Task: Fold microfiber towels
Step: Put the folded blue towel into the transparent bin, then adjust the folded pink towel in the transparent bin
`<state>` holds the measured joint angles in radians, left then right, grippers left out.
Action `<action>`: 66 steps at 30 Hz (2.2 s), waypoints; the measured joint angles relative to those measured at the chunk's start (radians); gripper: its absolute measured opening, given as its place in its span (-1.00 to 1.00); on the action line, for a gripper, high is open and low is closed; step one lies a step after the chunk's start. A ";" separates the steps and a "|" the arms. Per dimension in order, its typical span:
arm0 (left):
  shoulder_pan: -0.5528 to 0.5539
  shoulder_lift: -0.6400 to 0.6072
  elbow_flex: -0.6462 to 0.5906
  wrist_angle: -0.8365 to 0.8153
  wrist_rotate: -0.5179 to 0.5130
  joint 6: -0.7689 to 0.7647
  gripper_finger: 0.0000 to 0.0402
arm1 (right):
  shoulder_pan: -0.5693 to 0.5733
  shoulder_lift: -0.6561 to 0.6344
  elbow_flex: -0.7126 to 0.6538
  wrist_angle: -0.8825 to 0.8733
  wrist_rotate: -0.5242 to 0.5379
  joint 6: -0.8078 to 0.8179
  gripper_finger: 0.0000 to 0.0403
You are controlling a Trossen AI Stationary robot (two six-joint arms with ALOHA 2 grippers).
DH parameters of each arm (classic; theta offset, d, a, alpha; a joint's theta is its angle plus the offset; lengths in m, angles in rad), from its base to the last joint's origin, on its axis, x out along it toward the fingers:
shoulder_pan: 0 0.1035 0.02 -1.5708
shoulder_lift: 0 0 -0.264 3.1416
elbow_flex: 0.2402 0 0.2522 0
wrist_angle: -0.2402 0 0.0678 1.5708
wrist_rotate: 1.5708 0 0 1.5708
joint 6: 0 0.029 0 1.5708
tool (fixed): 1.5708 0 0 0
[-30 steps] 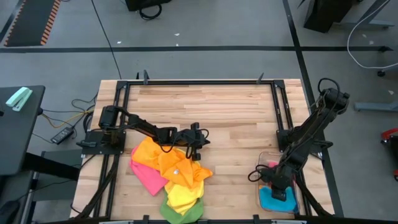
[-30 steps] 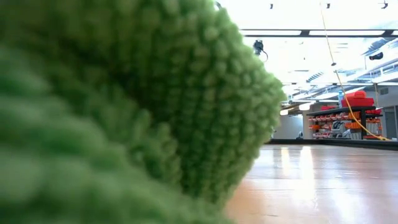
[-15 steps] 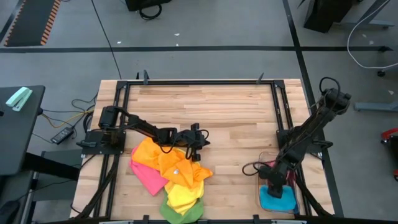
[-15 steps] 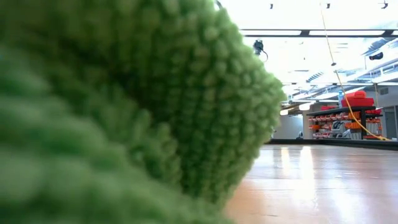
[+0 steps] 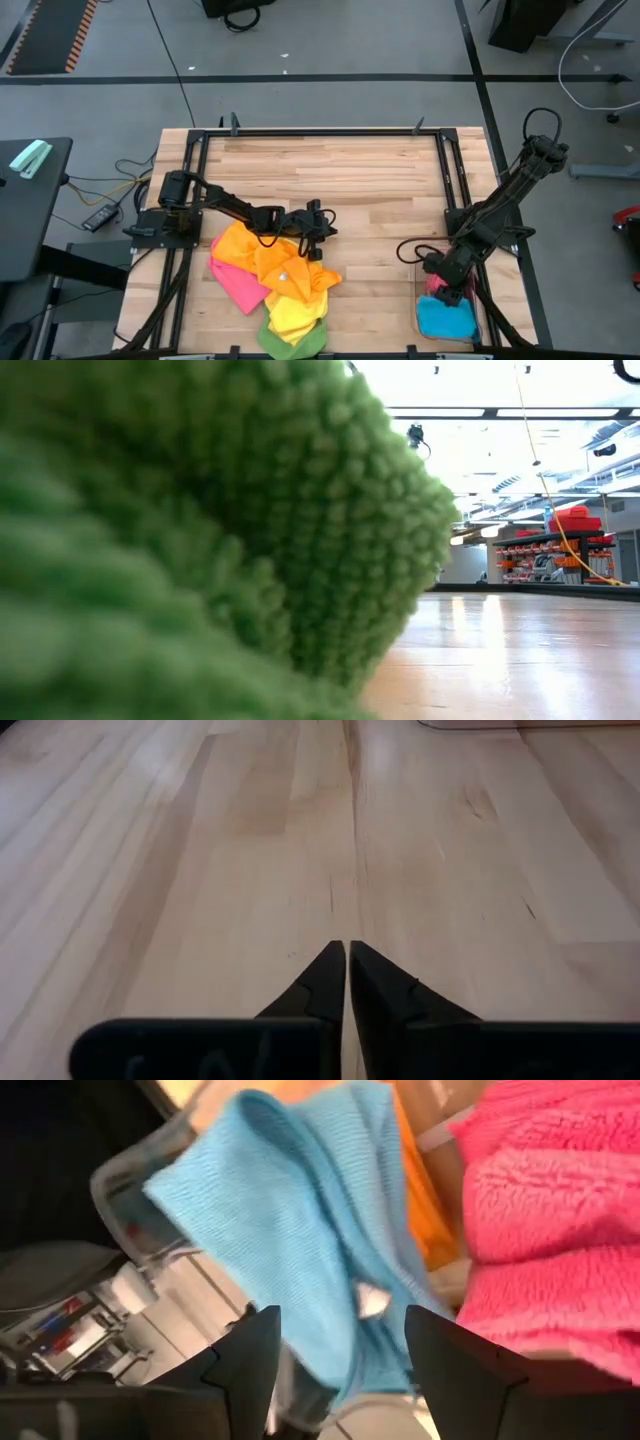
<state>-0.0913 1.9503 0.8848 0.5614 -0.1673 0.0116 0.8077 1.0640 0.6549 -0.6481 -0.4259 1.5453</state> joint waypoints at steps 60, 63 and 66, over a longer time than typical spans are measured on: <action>-0.057 -0.002 0.001 0.109 0.077 0.026 -0.88 | -0.543 0.118 0.173 0.084 0.453 -0.798 0.09; -0.057 -0.002 0.001 0.102 0.077 0.027 -0.91 | -0.518 0.118 0.237 -0.060 0.395 -0.689 0.08; -0.056 -0.002 0.001 0.097 0.077 0.027 -0.92 | -0.477 0.118 0.295 -0.183 0.340 -0.593 0.07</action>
<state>-0.1478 1.9480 0.8856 0.6583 -0.0906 0.0385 0.3303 1.1820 0.9494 -0.8311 -0.0864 0.9526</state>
